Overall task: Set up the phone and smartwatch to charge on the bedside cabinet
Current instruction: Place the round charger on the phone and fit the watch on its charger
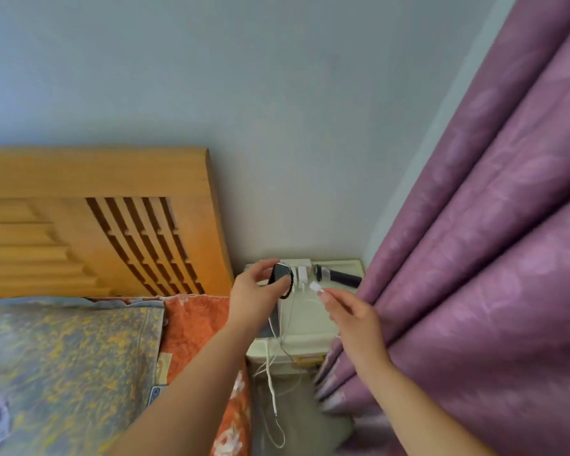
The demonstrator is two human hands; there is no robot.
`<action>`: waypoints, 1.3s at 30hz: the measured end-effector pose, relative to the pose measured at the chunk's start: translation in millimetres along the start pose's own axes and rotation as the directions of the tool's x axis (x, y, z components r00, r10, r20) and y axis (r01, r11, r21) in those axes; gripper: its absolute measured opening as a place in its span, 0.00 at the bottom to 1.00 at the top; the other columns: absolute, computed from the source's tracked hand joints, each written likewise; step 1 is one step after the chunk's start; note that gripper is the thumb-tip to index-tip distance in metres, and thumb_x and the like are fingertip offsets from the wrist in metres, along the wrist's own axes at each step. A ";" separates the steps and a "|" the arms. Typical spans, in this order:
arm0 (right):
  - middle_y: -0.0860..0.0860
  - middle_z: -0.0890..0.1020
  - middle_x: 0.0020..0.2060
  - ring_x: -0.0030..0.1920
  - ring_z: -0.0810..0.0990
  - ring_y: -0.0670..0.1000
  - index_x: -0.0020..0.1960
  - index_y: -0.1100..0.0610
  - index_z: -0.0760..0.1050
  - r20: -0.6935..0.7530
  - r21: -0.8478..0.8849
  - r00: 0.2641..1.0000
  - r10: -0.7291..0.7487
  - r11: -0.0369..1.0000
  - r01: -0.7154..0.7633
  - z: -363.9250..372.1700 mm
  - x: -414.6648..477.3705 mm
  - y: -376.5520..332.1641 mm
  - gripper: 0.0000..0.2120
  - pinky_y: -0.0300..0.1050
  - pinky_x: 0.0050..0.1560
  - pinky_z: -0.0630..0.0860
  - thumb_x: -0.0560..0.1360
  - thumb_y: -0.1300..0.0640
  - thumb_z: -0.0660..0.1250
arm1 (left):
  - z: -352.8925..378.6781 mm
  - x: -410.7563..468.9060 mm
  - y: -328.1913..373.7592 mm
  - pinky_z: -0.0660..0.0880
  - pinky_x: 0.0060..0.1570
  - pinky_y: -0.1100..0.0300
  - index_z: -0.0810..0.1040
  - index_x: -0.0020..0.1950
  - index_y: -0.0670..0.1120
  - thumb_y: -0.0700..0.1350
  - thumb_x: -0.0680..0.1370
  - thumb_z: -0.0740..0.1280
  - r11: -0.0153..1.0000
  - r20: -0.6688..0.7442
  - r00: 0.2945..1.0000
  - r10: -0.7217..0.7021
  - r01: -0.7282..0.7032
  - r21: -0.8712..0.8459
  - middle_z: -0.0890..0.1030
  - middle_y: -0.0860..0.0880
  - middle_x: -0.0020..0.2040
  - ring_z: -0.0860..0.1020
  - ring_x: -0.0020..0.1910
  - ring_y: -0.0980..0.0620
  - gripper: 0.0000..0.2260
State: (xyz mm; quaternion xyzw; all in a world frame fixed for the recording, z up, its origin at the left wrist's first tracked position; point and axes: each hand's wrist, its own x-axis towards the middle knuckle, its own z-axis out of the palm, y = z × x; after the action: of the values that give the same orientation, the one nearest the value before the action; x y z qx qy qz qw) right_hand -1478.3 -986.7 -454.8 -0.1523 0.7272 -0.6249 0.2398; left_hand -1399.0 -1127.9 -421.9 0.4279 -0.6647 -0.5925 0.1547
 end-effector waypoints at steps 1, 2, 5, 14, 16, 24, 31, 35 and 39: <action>0.42 0.83 0.36 0.40 0.77 0.39 0.44 0.49 0.82 -0.007 -0.009 1.000 -0.023 1.000 0.023 -1.2 2.1 -7.8 0.04 0.37 0.48 0.74 0.74 0.55 0.68 | -0.1 -2.9 6.9 0.76 0.42 0.64 0.79 0.59 0.51 0.44 0.72 0.73 1.000 -0.006 1.000 0.003 -0.004 -0.028 0.82 0.54 0.49 0.80 0.42 0.60 0.16; 0.43 0.83 0.38 0.40 0.77 0.40 0.42 0.47 0.81 -0.020 -0.018 0.999 -0.043 0.999 0.043 -3.0 4.8 -14.9 0.05 0.35 0.48 0.73 0.74 0.55 0.67 | 0.3 -5.2 14.5 0.78 0.44 0.62 0.79 0.59 0.50 0.44 0.72 0.74 0.998 -0.008 1.000 0.005 -0.005 -0.064 0.83 0.54 0.47 0.82 0.41 0.58 0.16; 0.43 0.82 0.39 0.39 0.77 0.37 0.40 0.43 0.79 -0.008 -0.075 0.995 -0.101 0.992 0.100 -8.5 13.7 -35.3 0.12 0.28 0.45 0.70 0.76 0.58 0.64 | 3.4 -8.0 33.2 0.78 0.42 0.67 0.79 0.57 0.49 0.42 0.72 0.74 0.982 0.015 1.000 0.011 -0.008 -0.191 0.85 0.51 0.46 0.83 0.37 0.60 0.15; 0.57 0.86 0.41 0.39 0.78 0.47 0.44 0.49 0.81 0.079 -0.075 0.985 -0.152 0.985 0.158 -25.6 38.0 -54.7 0.08 0.29 0.41 0.70 0.76 0.58 0.65 | 21.6 -9.7 52.2 0.80 0.49 0.61 0.78 0.61 0.46 0.37 0.72 0.73 0.904 0.149 0.988 -0.047 0.105 -0.414 0.85 0.47 0.51 0.83 0.51 0.50 0.18; 0.50 0.85 0.38 0.40 0.77 0.41 0.42 0.46 0.81 0.093 -0.057 0.982 -0.165 0.984 0.170 -25.1 39.3 -57.4 0.10 0.29 0.43 0.71 0.76 0.59 0.65 | 23.9 -8.8 52.1 0.79 0.52 0.59 0.78 0.64 0.44 0.36 0.73 0.72 0.902 0.182 0.982 -0.057 0.129 -0.413 0.85 0.46 0.53 0.83 0.52 0.49 0.19; 0.47 0.85 0.42 0.49 0.81 0.48 0.41 0.49 0.80 0.117 -0.091 0.987 -0.112 0.988 0.123 -23.7 53.0 -57.0 0.13 0.40 0.55 0.73 0.78 0.60 0.61 | 20.8 -3.7 57.7 0.78 0.54 0.57 0.77 0.64 0.44 0.29 0.75 0.67 0.860 0.232 0.971 -0.048 0.159 -0.485 0.83 0.45 0.56 0.83 0.52 0.49 0.20; 0.47 0.81 0.39 0.43 0.77 0.42 0.39 0.54 0.78 0.203 -0.244 0.974 -0.106 0.957 0.155 -18.9 58.5 -64.9 0.13 0.27 0.45 0.68 0.78 0.60 0.59 | 22.4 -6.2 59.2 0.80 0.49 0.62 0.79 0.61 0.44 0.31 0.74 0.69 0.819 0.221 0.974 -0.048 0.165 -0.550 0.84 0.45 0.55 0.83 0.51 0.51 0.17; 0.48 0.80 0.38 0.37 0.75 0.36 0.37 0.53 0.77 0.258 -0.292 0.961 -0.096 0.941 0.172 -18.4 60.6 -66.4 0.15 0.26 0.41 0.66 0.79 0.61 0.58 | 23.5 -6.3 58.8 0.80 0.48 0.63 0.78 0.62 0.45 0.33 0.75 0.69 0.810 0.220 0.974 -0.047 0.166 -0.563 0.84 0.45 0.55 0.83 0.49 0.53 0.16; 0.47 0.79 0.36 0.34 0.73 0.33 0.35 0.50 0.75 0.314 -0.308 0.947 -0.068 0.936 0.169 -17.7 58.9 -68.0 0.16 0.27 0.39 0.66 0.79 0.61 0.57 | 26.3 -6.1 60.3 0.80 0.41 0.66 0.79 0.61 0.43 0.33 0.75 0.68 0.812 0.228 0.973 -0.033 0.159 -0.562 0.84 0.44 0.53 0.84 0.43 0.56 0.15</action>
State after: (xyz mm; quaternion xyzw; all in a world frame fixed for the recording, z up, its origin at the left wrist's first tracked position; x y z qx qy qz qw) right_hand -1542.6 -1014.3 -395.5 -0.3270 0.7665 -0.4771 0.2791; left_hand -1437.4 -1110.2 -371.1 0.3301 -0.4438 -0.8142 0.1764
